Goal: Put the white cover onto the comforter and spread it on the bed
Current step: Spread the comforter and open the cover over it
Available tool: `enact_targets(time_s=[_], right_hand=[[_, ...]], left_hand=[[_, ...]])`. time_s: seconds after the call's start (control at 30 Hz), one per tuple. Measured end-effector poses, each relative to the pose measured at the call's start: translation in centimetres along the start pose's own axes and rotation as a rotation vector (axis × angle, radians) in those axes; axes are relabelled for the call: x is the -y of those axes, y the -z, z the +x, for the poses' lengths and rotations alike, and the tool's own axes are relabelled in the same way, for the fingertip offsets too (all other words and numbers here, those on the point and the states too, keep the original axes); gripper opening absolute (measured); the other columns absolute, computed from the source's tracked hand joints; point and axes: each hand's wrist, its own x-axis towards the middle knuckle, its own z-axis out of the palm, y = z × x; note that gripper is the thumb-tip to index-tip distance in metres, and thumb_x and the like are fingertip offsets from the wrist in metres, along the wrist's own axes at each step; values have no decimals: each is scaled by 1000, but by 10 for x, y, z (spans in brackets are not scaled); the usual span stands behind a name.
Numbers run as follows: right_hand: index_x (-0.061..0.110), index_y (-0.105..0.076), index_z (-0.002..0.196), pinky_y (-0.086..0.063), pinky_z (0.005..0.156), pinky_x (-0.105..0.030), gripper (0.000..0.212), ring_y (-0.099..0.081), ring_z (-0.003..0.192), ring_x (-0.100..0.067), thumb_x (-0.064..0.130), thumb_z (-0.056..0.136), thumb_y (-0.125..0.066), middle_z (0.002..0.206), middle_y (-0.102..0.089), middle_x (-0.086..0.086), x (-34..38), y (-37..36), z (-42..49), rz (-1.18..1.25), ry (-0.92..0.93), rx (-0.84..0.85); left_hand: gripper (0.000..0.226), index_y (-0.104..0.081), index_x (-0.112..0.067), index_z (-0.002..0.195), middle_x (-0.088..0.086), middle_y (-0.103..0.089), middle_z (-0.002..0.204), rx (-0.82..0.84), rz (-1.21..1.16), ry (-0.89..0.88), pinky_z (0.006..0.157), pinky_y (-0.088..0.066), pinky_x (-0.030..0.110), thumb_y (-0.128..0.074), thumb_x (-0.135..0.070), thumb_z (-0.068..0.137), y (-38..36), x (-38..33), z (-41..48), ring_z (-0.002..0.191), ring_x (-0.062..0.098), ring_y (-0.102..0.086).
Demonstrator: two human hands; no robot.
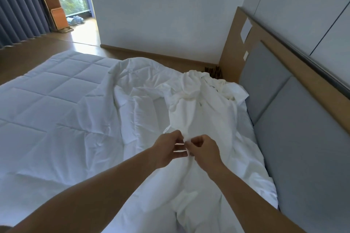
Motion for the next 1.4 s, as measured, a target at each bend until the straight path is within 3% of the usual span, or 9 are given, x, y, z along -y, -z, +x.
enact_targets(time_s=[0.2, 0.4, 0.53, 0.67, 0.9, 1.0, 1.07, 1.17, 1.4], right_hand=[[20, -63, 90, -45, 68, -20, 21, -63, 82, -7, 35, 84, -76, 87, -66, 8, -2, 11, 10, -21, -18, 65], [11, -61, 71, -44, 56, -19, 29, -62, 52, -7, 31, 86, -76, 61, -67, 3, 0, 12, 16, -31, -40, 122], [12, -50, 64, -42, 64, -27, 33, -55, 62, -14, 18, 86, -74, 62, -62, -2, 4, 15, 20, 213, -102, 140], [12, -54, 67, -45, 70, -31, 28, -61, 70, -16, 17, 90, -70, 72, -69, -7, 6, 12, 23, 320, -147, 170], [12, -62, 75, -51, 68, -25, 20, -58, 65, -7, 22, 92, -66, 69, -68, 4, 11, -1, 18, 46, 8, 265], [5, -61, 87, -61, 72, -38, 15, -67, 71, -18, 18, 91, -68, 83, -70, -8, 13, -8, 19, 170, -44, 221], [6, -61, 97, -58, 64, -32, 20, -68, 70, -17, 17, 87, -74, 90, -69, -9, 12, -7, 19, 234, -102, 248], [11, -61, 98, -48, 58, -18, 29, -64, 69, -9, 23, 81, -81, 89, -68, -1, 7, -10, 15, 44, -96, 305], [19, -50, 87, -47, 56, -26, 15, -56, 61, -12, 20, 85, -65, 83, -61, 1, 1, -27, 3, -301, 1, 278]], left_hand=[[13, -61, -2, 95, 13, -62, 90, -1, 135, -4, 75, -54, 34, -55, -6, 84, -2, 1, 9, 76, 24, -58], [14, -63, -1, 89, 15, -63, 82, -60, 311, -38, 69, -54, 30, -54, -5, 79, 1, -5, 17, 71, 24, -60], [15, -63, -1, 76, 11, -67, 73, -42, 362, -83, 69, -54, 32, -51, -3, 85, 1, -9, 18, 66, 23, -64], [18, -64, -2, 74, 10, -69, 73, -16, 399, -132, 66, -51, 30, -50, -4, 87, 4, -10, 19, 65, 19, -64], [15, -62, -4, 93, 18, -65, 85, 27, 189, 7, 71, -54, 35, -60, -13, 81, 28, -8, 22, 75, 28, -64], [14, -62, 0, 96, 18, -68, 89, 88, 83, 31, 77, -57, 37, -52, -7, 90, 34, 1, 22, 79, 29, -69], [13, -61, -3, 98, 15, -65, 88, 118, 31, 42, 77, -56, 36, -52, -10, 93, 38, 5, 21, 79, 27, -67], [4, -58, -10, 91, 11, -54, 87, 95, -35, 73, 68, -53, 32, -61, -12, 92, 45, 6, 21, 76, 23, -57], [19, -64, -3, 106, 14, -62, 94, 20, -13, 151, 78, -56, 38, -62, -13, 91, 46, 9, 27, 83, 27, -63]])
